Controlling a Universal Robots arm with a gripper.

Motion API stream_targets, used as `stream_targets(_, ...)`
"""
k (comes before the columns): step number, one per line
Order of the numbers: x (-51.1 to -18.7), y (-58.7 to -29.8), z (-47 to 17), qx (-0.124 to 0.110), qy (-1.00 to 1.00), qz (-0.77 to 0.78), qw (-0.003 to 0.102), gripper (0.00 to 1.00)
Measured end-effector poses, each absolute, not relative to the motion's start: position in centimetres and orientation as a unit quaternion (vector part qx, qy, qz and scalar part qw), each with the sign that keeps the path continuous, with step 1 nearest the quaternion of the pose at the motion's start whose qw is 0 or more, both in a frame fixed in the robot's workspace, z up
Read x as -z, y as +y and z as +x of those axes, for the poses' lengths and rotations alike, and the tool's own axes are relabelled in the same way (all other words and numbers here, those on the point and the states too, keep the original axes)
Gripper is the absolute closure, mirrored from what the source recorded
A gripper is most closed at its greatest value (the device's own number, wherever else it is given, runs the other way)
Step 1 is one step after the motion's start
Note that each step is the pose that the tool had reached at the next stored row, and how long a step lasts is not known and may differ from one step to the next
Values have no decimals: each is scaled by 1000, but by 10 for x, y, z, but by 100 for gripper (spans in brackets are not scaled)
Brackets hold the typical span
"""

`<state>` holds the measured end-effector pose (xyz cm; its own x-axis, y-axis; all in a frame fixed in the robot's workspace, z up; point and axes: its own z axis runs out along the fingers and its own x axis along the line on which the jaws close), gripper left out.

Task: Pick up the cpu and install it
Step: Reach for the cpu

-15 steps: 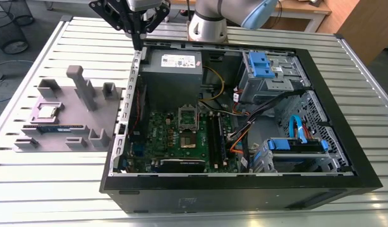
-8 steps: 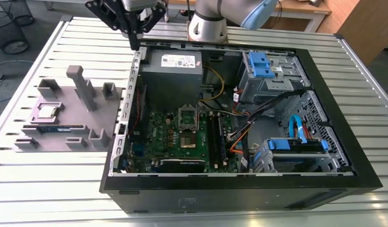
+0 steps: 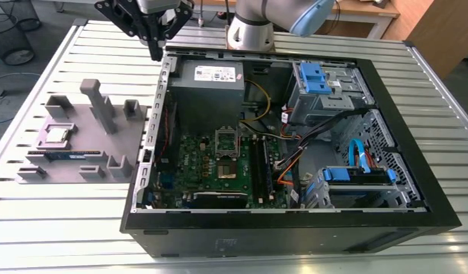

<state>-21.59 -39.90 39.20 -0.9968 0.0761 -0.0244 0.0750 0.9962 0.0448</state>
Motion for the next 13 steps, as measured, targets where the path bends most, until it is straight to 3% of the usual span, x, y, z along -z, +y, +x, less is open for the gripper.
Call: stream_targets(13,-389,-399,-252,-22,999,38,13,89)
